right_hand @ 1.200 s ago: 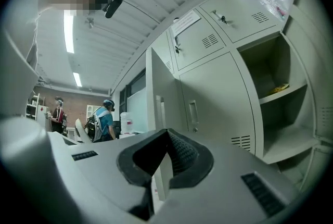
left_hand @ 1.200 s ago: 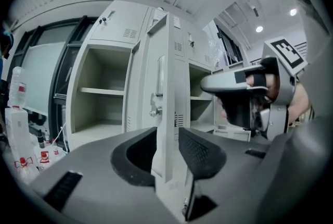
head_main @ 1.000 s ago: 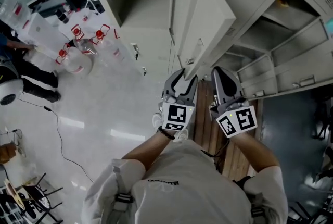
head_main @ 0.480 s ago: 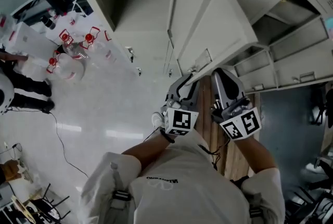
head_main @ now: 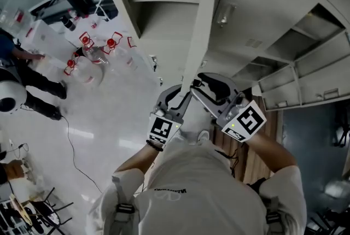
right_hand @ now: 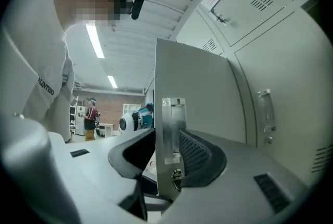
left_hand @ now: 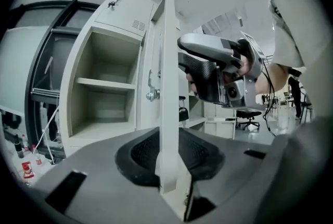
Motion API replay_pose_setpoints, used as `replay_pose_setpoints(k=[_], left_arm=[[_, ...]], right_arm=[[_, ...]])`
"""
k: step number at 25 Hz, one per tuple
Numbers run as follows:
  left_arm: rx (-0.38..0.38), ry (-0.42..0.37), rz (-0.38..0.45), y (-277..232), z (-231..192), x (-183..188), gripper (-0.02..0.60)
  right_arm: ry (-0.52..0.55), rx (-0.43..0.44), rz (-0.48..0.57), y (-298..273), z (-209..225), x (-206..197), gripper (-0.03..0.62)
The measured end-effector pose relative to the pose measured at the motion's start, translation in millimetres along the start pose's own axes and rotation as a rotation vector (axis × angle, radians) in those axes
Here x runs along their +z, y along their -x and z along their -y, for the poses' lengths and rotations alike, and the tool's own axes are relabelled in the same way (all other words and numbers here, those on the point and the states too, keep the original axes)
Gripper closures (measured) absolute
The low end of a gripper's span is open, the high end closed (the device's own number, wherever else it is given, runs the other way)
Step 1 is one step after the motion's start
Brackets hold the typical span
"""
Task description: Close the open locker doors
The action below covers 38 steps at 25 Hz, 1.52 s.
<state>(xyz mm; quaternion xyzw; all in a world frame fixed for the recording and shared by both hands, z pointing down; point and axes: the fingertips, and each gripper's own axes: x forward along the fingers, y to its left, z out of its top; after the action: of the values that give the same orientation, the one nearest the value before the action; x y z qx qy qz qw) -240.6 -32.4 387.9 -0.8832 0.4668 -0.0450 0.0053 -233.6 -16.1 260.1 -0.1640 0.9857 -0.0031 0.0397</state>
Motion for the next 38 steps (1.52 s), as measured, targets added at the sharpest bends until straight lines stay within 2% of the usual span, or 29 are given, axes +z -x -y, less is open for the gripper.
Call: replay_pose_setpoints(k=[7, 10, 15, 22, 25, 29, 33, 38], left_arm=[[0.007, -0.009, 0.017, 18, -49, -3, 0.486], [0.013, -0.009, 0.023, 22, -68, -4, 0.488], [0.039, 0.016, 0.042, 26, -106, -6, 0.49], [0.129, 0.027, 0.066, 37, -153, -5, 0.469], [0.181, 0.05, 0.096, 50, -173, -4, 0.471], [0.242, 0.056, 0.123, 62, -192, -2, 0.497], [0.27, 0.002, 0.134, 61, -203, 8, 0.521], [0.293, -0.061, 0.093, 38, -215, 7, 0.554]], right_arm=[[0.018, 0.068, -0.017, -62, -14, -10, 0.439], [0.027, 0.078, -0.003, -84, -15, -9, 0.474], [0.033, 0.13, 0.0, -116, -11, -11, 0.482], [0.038, 0.168, -0.004, -157, 0, -13, 0.501], [0.029, 0.156, -0.002, -172, 9, -14, 0.541], [0.036, 0.142, 0.005, -189, 21, -15, 0.551], [0.036, 0.105, 0.014, -207, 33, -16, 0.557], [0.038, 0.026, 0.016, -228, 50, -16, 0.562]])
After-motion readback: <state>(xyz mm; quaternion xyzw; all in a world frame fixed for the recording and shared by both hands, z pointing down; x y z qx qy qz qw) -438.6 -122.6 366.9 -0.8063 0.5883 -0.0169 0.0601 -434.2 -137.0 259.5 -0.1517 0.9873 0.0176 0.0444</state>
